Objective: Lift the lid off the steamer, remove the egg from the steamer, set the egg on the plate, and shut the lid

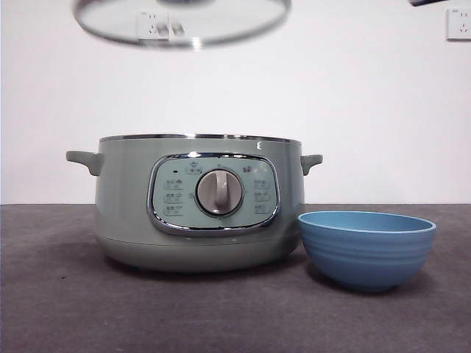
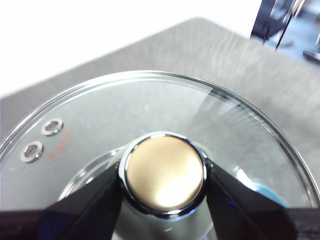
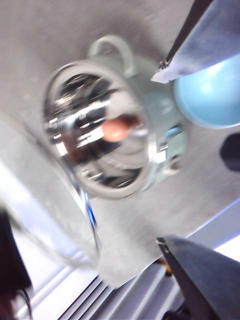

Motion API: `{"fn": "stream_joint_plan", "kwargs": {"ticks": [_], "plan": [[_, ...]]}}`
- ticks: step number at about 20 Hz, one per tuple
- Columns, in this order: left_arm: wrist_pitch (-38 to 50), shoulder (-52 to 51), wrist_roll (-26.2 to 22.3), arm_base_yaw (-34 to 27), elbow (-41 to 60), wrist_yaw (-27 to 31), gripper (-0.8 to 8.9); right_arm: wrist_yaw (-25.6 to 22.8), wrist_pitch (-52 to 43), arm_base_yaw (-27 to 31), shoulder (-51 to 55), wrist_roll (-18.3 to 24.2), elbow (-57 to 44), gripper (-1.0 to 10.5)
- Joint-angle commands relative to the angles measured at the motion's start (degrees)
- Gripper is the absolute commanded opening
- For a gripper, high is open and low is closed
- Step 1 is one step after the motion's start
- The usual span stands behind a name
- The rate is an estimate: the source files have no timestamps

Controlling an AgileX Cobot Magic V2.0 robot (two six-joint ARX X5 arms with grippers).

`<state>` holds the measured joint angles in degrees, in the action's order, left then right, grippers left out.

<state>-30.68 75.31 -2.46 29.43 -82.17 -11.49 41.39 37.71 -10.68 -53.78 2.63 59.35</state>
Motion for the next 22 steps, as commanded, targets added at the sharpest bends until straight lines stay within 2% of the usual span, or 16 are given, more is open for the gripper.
{"fn": "stream_joint_plan", "kwargs": {"ticks": [1,5,8,10,13,19,22], "plan": [[-3.3,-8.5,1.18,0.11,-1.18,1.27,-0.08,-1.81,-5.09,-3.04,-2.14,-4.79,0.17,5.6],[-11.98,-21.03,1.55,0.11,-1.18,5.16,-0.08,-7.17,-12.48,-10.95,-9.94,-7.74,1.14,5.6],[-17.42,-28.48,2.32,0.11,-1.18,8.17,-0.08,-14.58,-12.5,-17.31,-19.93,-6.38,6.47,5.6],[-19.5,-31.17,2.43,0.11,-1.18,8.87,-0.08,-17.44,-12.07,-19.69,-24.92,-5.75,10.01,5.6],[-22.47,-34.36,2.67,0.11,-1.18,10.34,-0.08,-20.7,-9.97,-22.32,-32.74,-4.85,16.52,5.6],[-27.63,-36.89,2.69,0.11,-1.18,11.61,-0.08,-30.49,2.21,-28.28,-53.48,1.53,36.76,5.4],[-28.11,-36.89,2.69,0.11,-1.18,11.45,-0.08,-33.38,2.84,-29.16,-58.69,2.36,39.39,5.4]]}}
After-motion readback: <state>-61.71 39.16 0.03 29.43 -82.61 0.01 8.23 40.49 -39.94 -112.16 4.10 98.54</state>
